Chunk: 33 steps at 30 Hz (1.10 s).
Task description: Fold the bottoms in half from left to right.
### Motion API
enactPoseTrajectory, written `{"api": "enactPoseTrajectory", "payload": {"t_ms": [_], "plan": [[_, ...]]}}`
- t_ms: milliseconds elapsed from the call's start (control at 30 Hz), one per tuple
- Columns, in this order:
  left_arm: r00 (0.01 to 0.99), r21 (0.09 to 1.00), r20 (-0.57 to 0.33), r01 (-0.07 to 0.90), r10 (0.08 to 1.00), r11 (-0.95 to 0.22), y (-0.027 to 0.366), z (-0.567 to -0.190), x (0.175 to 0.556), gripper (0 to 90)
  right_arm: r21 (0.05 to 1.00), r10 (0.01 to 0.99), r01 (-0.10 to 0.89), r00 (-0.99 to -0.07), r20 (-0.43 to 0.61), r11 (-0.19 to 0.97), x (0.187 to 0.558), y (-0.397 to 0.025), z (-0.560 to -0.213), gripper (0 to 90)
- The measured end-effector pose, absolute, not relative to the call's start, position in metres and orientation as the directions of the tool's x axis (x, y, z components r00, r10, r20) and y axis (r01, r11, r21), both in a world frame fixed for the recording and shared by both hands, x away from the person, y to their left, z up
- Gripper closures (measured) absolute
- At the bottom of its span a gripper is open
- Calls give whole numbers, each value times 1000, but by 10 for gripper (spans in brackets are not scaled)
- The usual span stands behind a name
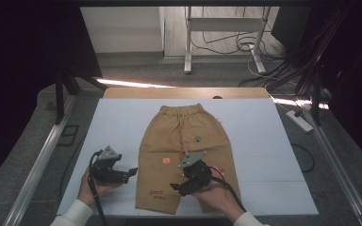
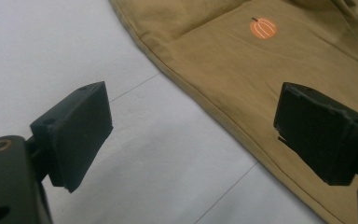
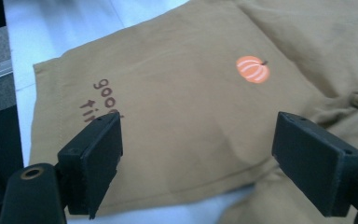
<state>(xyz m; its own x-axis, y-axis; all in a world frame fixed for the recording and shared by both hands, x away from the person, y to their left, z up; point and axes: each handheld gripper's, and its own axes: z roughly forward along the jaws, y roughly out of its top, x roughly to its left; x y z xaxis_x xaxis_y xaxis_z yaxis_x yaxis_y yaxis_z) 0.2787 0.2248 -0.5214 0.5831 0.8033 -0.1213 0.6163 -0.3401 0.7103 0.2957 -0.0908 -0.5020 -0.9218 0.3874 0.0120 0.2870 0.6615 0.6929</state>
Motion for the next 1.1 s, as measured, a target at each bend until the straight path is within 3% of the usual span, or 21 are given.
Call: {"api": "enactPoseTrajectory", "payload": {"t_ms": [533,1100], "plan": [[578,708,-120,620,807,-339,225,-523,280,116,670,315,261,-948,43,695,285,-59,-510,168],[575,707,-117,621,810,-338,227,-523,280,116,645,196,170,-980,31,746,261,-8,-519,171]]}}
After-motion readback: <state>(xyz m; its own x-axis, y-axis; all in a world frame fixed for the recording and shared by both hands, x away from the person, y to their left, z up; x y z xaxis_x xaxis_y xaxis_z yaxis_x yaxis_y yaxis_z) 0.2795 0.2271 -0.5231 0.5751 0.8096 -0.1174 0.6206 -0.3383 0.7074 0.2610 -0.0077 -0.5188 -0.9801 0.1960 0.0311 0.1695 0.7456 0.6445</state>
